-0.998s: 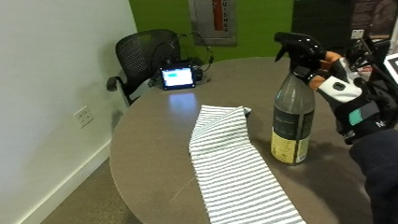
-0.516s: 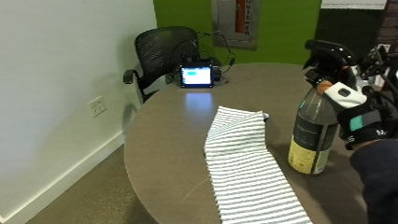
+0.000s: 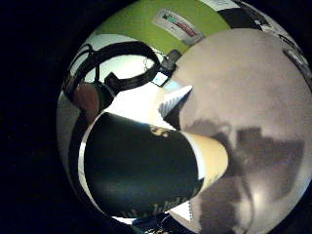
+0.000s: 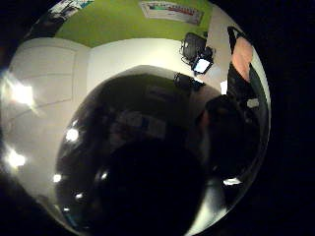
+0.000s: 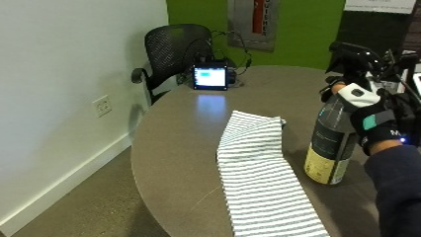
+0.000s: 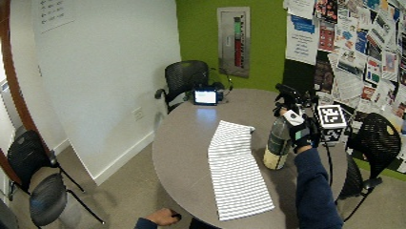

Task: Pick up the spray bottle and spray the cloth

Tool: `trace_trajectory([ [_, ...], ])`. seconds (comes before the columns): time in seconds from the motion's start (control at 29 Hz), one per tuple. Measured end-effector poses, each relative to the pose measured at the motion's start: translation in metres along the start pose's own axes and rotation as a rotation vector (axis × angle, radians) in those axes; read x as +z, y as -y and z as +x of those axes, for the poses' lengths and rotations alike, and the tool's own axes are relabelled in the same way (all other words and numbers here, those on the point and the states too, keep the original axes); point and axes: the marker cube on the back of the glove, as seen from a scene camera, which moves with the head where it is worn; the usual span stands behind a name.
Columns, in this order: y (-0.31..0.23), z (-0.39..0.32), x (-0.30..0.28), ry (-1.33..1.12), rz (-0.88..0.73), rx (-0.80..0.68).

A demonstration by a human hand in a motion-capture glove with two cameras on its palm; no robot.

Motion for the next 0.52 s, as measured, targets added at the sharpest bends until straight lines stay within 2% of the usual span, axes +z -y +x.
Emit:
trace_trajectory([
  [0.24,0.005,-0.005,-0.006,-0.071,0.107,-0.001],
  [0.52,0.000,-0.023,-0.027,-0.122,0.265,-0.095],
])
